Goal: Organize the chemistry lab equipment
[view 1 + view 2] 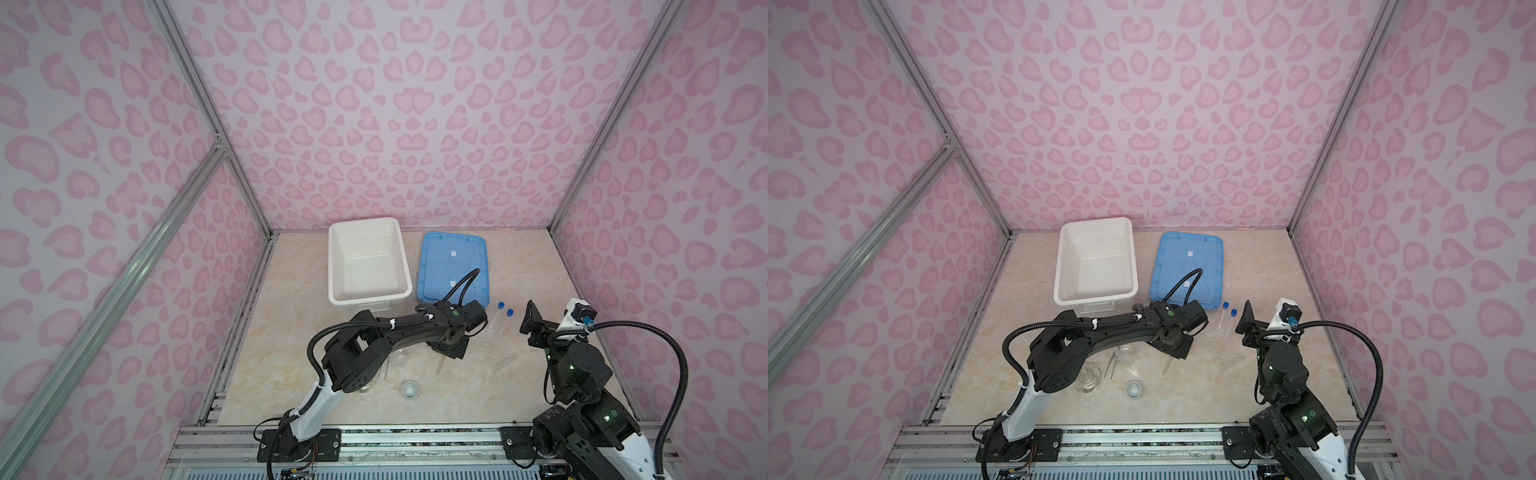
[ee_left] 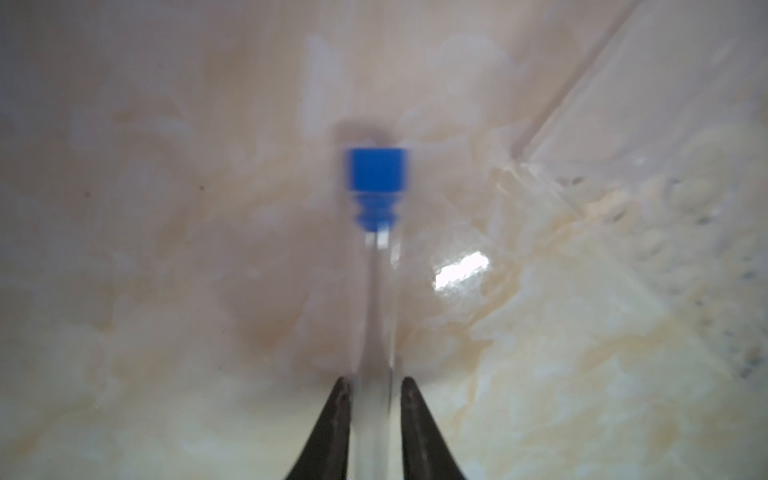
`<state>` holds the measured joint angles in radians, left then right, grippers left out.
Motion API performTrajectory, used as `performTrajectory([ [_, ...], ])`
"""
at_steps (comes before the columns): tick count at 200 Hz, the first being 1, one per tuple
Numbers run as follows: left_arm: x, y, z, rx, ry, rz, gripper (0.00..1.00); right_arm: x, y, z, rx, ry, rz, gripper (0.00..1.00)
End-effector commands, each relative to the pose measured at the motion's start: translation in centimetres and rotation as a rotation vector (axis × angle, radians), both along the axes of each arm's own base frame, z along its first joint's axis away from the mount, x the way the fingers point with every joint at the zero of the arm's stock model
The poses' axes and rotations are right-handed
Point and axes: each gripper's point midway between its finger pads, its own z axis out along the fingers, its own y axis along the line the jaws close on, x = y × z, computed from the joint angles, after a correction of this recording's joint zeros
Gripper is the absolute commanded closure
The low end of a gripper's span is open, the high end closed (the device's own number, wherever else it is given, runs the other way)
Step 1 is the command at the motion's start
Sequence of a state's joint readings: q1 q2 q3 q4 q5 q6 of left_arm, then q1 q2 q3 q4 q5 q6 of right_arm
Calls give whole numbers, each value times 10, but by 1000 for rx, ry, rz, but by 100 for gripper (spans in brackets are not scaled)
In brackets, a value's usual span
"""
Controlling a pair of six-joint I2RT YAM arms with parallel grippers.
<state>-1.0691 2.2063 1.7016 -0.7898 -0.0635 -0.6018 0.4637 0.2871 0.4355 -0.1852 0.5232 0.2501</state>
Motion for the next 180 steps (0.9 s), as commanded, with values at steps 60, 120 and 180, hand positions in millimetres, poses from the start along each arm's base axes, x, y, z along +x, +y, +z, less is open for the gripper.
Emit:
performTrajectory([
  [60,7,0,11,-20,-60,-52,92,4,4,1,3,4,11,9],
  [120,33,-10,85,-215,-323,-87,92,14,34,16,64,38,159,10],
  [180,48,-18,191,-488,-628,-152,91,37,80,51,259,211,487,7],
])
